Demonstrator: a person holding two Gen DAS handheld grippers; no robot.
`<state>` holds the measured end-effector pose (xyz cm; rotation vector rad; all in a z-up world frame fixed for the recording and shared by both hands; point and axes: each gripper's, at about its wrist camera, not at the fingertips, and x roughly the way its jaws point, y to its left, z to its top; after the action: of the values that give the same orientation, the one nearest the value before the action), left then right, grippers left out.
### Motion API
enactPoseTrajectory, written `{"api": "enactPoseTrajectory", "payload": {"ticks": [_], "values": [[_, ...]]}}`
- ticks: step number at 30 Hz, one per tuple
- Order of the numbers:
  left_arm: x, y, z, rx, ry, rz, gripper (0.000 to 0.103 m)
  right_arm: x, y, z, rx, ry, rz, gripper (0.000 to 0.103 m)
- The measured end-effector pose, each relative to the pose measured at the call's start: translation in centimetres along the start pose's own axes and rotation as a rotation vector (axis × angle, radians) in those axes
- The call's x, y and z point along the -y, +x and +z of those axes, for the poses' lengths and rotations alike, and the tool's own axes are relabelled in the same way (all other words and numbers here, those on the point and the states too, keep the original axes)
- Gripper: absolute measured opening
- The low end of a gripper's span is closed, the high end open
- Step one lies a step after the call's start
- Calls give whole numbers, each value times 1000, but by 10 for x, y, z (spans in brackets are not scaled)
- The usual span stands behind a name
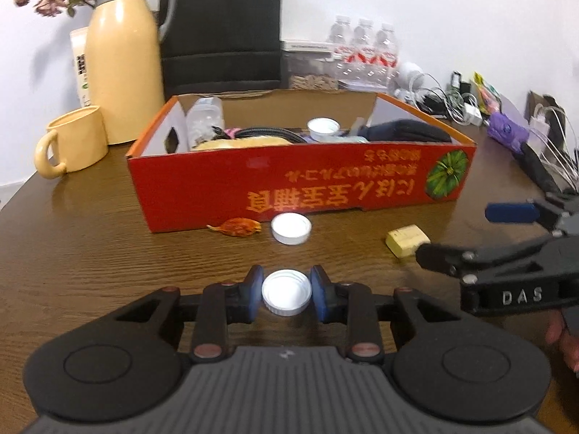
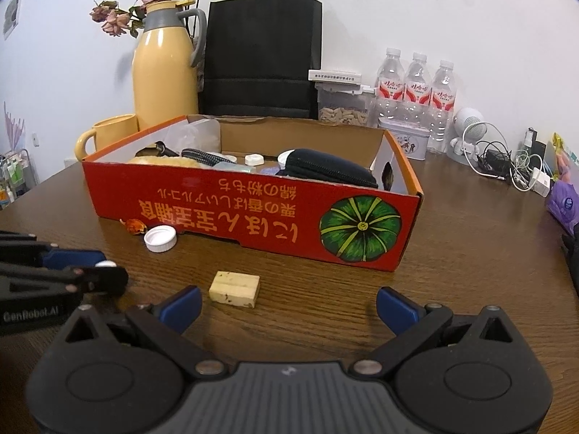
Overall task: Organize objects
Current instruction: 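Grasp a white bottle cap with the left gripper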
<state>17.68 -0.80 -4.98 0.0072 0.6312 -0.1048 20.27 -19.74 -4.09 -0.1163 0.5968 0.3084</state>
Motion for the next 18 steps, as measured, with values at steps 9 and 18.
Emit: {"api": "enactPoseTrajectory", "payload": {"ticks": [9, 18], "values": [[-16, -2, 6, 43, -75, 52, 29, -17, 12, 6, -32, 6, 21, 103], [-19, -4, 6, 56, -95, 54, 29, -23, 29, 10, -83, 41, 11, 98]]}}
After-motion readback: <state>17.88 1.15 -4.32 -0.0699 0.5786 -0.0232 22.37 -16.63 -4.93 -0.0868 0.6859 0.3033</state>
